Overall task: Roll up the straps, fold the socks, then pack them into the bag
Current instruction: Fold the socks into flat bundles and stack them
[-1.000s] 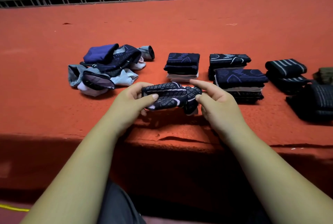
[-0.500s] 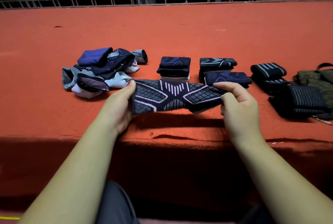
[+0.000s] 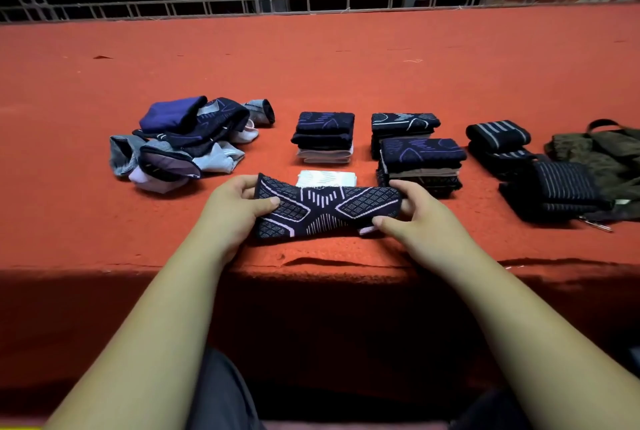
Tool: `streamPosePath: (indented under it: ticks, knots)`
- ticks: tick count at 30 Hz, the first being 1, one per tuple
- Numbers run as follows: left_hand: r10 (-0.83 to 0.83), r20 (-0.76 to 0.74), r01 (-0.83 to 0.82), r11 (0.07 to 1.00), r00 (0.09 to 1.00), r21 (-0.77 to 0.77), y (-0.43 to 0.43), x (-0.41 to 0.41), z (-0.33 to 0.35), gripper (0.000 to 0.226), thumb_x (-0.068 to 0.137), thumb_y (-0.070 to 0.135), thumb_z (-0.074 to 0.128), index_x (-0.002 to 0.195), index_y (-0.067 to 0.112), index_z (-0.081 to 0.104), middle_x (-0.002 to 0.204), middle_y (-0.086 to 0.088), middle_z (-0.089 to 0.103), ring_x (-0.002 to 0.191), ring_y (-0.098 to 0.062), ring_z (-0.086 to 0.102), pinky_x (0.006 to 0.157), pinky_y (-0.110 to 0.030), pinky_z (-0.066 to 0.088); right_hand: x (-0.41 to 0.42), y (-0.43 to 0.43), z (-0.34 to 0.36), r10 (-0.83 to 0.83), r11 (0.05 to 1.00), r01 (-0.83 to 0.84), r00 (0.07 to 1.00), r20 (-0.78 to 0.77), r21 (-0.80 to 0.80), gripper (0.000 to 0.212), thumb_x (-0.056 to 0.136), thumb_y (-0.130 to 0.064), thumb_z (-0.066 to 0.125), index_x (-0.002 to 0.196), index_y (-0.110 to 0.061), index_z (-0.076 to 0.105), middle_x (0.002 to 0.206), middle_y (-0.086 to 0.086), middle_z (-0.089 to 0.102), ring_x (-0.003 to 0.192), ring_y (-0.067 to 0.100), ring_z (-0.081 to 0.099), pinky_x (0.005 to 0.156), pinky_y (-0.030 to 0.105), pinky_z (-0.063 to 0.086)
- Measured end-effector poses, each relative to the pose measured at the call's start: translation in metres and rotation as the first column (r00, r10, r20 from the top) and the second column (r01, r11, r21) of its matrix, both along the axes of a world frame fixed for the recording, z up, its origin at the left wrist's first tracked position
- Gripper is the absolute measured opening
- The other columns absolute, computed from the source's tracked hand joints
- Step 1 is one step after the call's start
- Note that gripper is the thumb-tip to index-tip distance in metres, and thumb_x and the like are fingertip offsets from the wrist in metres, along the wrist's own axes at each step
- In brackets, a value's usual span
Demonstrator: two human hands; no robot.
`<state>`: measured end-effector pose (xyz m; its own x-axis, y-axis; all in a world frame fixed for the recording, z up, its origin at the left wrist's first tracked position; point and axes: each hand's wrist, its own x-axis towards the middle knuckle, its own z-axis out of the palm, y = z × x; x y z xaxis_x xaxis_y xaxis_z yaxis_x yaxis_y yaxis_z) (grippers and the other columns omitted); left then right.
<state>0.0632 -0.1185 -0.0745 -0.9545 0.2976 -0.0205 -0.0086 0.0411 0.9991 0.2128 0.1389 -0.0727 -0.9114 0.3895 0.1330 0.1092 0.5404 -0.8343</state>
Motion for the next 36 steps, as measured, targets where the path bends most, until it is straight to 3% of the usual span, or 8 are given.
streamPosePath:
  ticks: [5,9,13,18,22,28,33,36]
  knots:
    - [0.080,0.029,-0.083,0.986,0.996,0.142,0.001,-0.007,0.004,0.035,0.094,-0.014,0.063,0.125,0.002,0.069,0.110,-0.015,0.080,0.098,-0.031,0.078,0.087,-0.040,0.064,-0.004,-0.001,0.006,-0.055,0.976,0.024,0.989,-0.137,-0.217,0.063,0.086,-0.012,0.075,0.143,-0.027,0.053,0.104,-0.003,0.082,0.108,0.019,0.076,0.111,0.049,0.050]
    - [0.193,0.102,-0.211,0.953,0.976,0.216,0.003,-0.014,0.000,0.033,0.093,-0.014,0.065,0.123,-0.002,0.067,0.111,-0.017,0.079,0.094,-0.030,0.079,0.083,-0.038,0.064,-0.003,-0.004,0.013,-0.084,0.908,-0.015,0.972,-0.219,-0.418,0.060,0.092,0.002,0.066,0.147,-0.016,0.051,0.100,0.003,0.082,0.089,0.010,0.077,0.086,0.025,0.054]
    - [0.316,0.078,-0.325,0.933,0.945,0.156,0.000,-0.021,-0.003,0.042,0.088,-0.009,0.075,0.127,0.002,0.066,0.119,-0.014,0.076,0.101,-0.026,0.077,0.092,-0.040,0.062,-0.006,-0.003,0.012,-0.147,0.853,-0.002,0.959,-0.243,-0.522,0.061,0.083,-0.007,0.068,0.143,-0.015,0.058,0.105,0.001,0.081,0.082,0.005,0.068,0.076,0.022,0.049]
    - [0.289,-0.140,-0.312,0.931,0.947,-0.188,0.001,-0.017,-0.002,0.043,0.088,0.005,0.081,0.127,0.010,0.065,0.118,-0.003,0.073,0.102,-0.019,0.073,0.092,-0.034,0.057,-0.010,-0.006,0.005,-0.061,0.956,-0.007,0.973,-0.223,-0.294,0.050,0.091,0.004,0.061,0.132,-0.025,0.062,0.093,-0.001,0.080,0.090,0.022,0.074,0.093,0.045,0.054]
    - [0.071,-0.567,-0.446,0.699,0.821,-0.559,0.009,0.000,0.001,0.046,0.090,0.017,0.072,0.134,0.010,0.061,0.132,-0.010,0.060,0.126,-0.032,0.057,0.111,-0.040,0.042,-0.013,-0.013,-0.004,-0.019,0.968,-0.035,0.977,-0.211,-0.249,0.046,0.097,0.001,0.065,0.135,-0.025,0.063,0.097,0.002,0.081,0.096,0.024,0.075,0.102,0.046,0.054]
    - [-0.515,-0.681,-0.165,0.723,0.520,-0.671,0.044,0.061,0.020,0.077,0.080,0.039,0.078,0.149,0.030,0.047,0.147,0.010,0.052,0.135,-0.019,0.044,0.112,-0.039,0.037,-0.010,-0.019,0.019,-0.059,0.883,-0.101,0.945,-0.323,-0.458,0.038,0.097,0.002,0.068,0.132,-0.011,0.069,0.076,-0.010,0.077,0.067,-0.002,0.065,0.066,0.010,0.047]
    - [-0.282,-0.784,-0.262,0.834,0.552,-0.485,0.057,0.063,0.020,0.052,0.083,0.012,0.069,0.132,0.027,0.063,0.123,0.010,0.069,0.112,-0.022,0.057,0.096,-0.046,0.047,-0.002,-0.023,0.030,-0.004,0.879,-0.180,0.923,-0.385,-0.442,0.034,0.101,-0.003,0.064,0.135,-0.009,0.068,0.078,-0.009,0.076,0.069,-0.001,0.063,0.063,0.011,0.045]
    - [-0.141,-0.761,-0.198,0.921,0.634,-0.336,0.056,0.062,0.031,0.035,0.084,0.005,0.065,0.113,0.024,0.072,0.106,0.013,0.073,0.101,-0.013,0.064,0.092,-0.036,0.050,0.002,-0.021,0.034,-0.095,0.928,-0.085,0.888,-0.451,-0.364,0.026,0.104,-0.012,0.064,0.129,-0.015,0.068,0.100,-0.006,0.080,0.089,0.002,0.071,0.083,0.020,0.054]
